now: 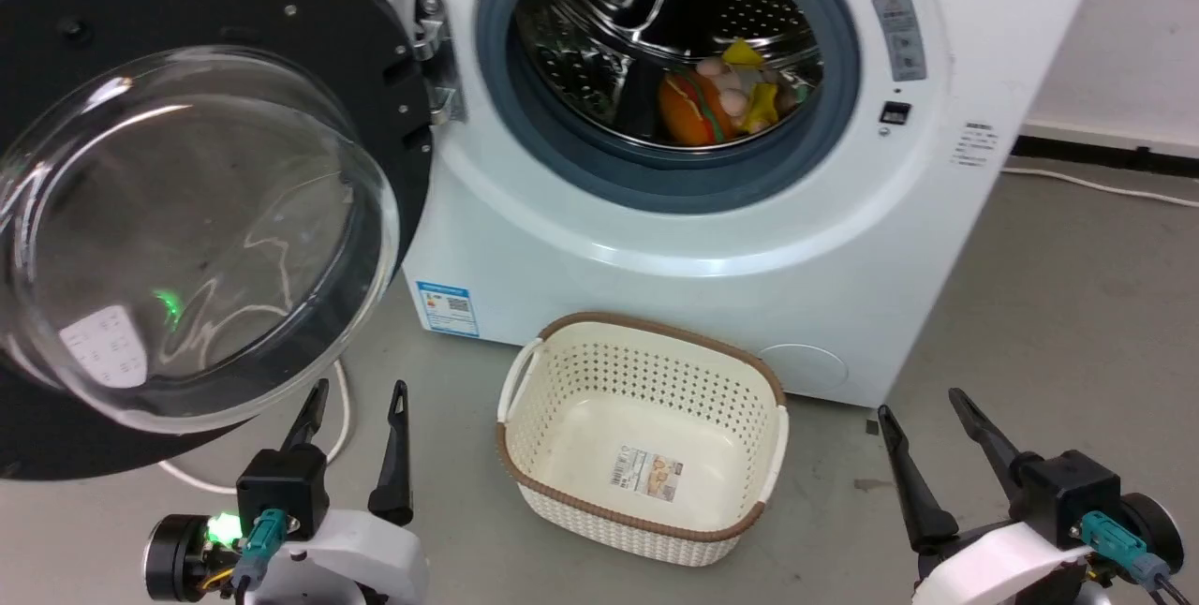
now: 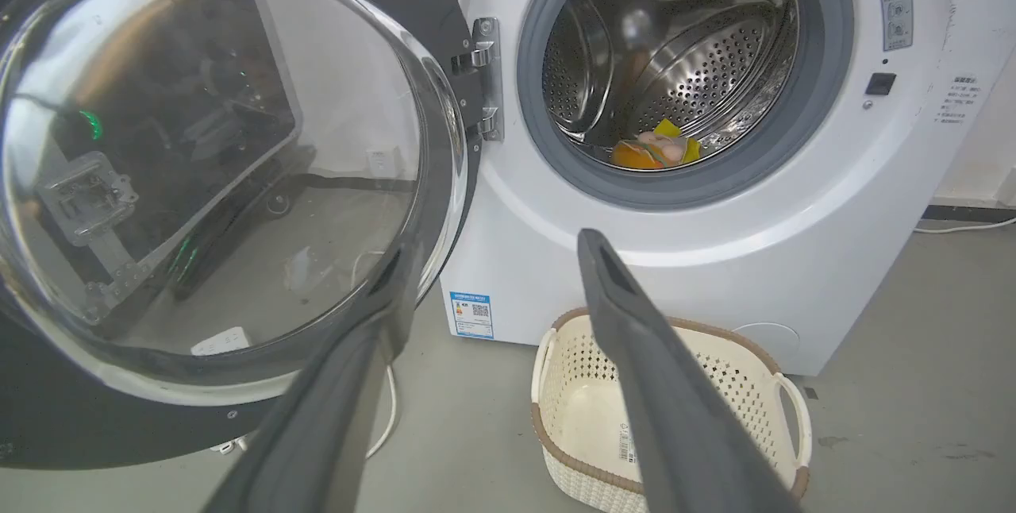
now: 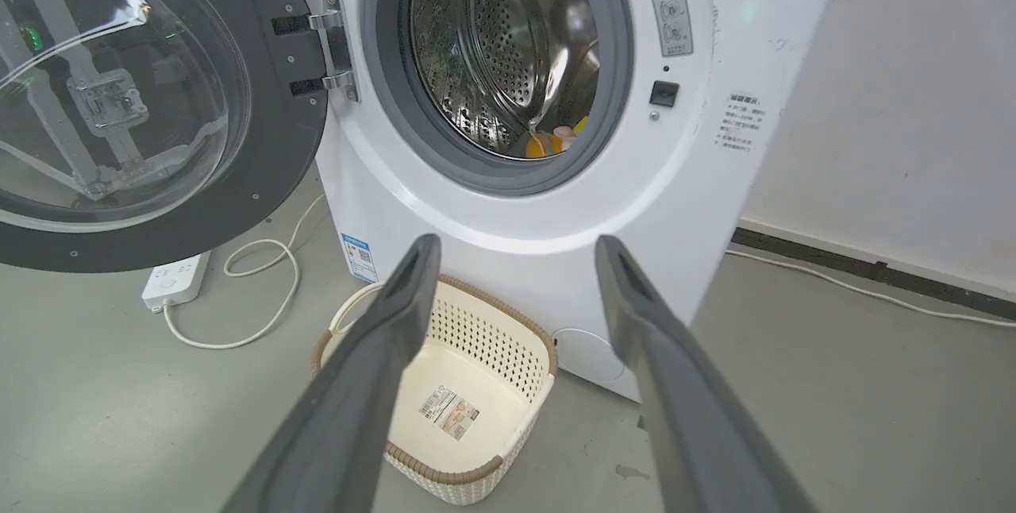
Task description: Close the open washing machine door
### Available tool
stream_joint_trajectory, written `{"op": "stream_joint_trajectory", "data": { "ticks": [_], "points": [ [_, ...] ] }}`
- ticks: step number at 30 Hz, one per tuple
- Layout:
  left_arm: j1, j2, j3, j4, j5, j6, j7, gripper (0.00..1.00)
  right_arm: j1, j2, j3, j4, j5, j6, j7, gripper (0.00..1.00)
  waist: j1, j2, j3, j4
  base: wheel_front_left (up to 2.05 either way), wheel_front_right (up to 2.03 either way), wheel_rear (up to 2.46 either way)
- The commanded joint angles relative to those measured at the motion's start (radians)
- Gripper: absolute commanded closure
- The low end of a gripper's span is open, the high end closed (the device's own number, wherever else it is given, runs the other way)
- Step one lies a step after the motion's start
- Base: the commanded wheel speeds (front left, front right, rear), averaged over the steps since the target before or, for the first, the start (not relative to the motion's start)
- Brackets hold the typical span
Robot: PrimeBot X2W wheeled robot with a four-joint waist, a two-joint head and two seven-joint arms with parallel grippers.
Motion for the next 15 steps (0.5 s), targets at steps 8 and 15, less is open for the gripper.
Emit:
{"op": "stream_joint_trajectory", "data": {
  "ticks": [8, 15],
  "points": [
    [0.011, 0.004, 0.008, 0.0, -0.008, -0.003, -0.024, 0.0, 0.015, 0.0, 0.021, 0.006, 0.015, 0.0, -0.024, 0.0, 0.0, 0.0, -0.002, 0.065, 0.0, 0.0, 0.0],
    [0.025, 0.004, 0.025, -0.019, -0.015, 0.005, -0.038, 0.0, -0.01, 0.0, 0.055, 0.023, 0.017, 0.0, -0.038, 0.0, 0.0, 0.0, 0.008, 0.101, 0.0, 0.0, 0.0]
  ]
}}
